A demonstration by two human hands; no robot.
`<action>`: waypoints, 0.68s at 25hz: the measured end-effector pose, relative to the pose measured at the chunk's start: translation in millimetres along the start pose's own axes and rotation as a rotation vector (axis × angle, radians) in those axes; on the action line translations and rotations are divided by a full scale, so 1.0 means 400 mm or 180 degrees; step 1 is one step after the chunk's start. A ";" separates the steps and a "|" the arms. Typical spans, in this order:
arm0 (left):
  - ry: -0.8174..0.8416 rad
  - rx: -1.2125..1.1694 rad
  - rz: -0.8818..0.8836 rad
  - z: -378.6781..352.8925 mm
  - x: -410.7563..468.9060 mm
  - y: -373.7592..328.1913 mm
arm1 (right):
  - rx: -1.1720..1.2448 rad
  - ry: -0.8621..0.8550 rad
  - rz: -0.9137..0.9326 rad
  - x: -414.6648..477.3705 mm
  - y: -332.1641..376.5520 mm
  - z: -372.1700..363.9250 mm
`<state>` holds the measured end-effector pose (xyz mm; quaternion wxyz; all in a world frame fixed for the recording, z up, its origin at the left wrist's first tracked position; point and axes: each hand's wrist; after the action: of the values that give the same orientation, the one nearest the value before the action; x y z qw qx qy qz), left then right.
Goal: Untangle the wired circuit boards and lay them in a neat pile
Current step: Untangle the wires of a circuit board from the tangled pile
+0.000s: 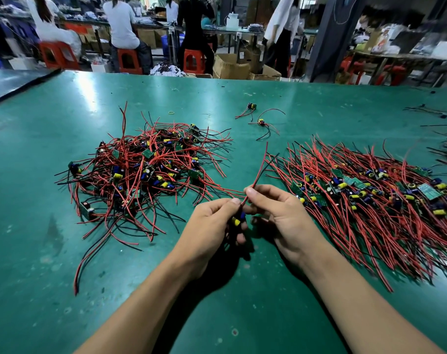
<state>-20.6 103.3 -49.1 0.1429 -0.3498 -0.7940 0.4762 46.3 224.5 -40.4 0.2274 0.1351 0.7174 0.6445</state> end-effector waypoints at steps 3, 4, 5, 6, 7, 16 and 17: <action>-0.0328 -0.0101 -0.0249 -0.002 0.002 0.005 | 0.0148 -0.0053 0.0021 0.008 -0.004 -0.001; -0.0386 -0.0092 -0.0328 -0.002 0.001 0.006 | 0.0200 -0.0044 0.0001 0.009 -0.005 -0.002; -0.0394 -0.0065 -0.0395 -0.001 -0.001 0.006 | 0.0245 -0.0042 -0.0009 0.009 -0.006 -0.002; -0.0349 0.0008 -0.0477 0.000 -0.003 0.007 | 0.0278 -0.0046 -0.0002 0.010 -0.007 -0.003; -0.0266 0.0130 -0.0576 0.001 -0.005 0.008 | 0.0298 -0.0050 0.0015 0.011 -0.007 -0.002; -0.0135 0.0555 -0.0633 0.006 0.000 0.017 | 0.0412 0.0044 -0.0124 0.011 -0.006 0.001; -0.0138 0.0514 -0.0594 0.005 -0.001 0.015 | 0.0256 0.0107 -0.0040 0.009 -0.009 -0.002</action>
<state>-19.1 103.5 -55.3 0.1971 -0.2513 -0.7852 0.5306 43.1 225.1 -44.4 0.2137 0.1287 0.7473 0.6159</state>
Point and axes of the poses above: each hand's wrist, its own x-axis towards the middle knuckle, its own z-axis out of the back of the hand, y = z × x, and after that the axes turned 15 degrees about -x, right-handed
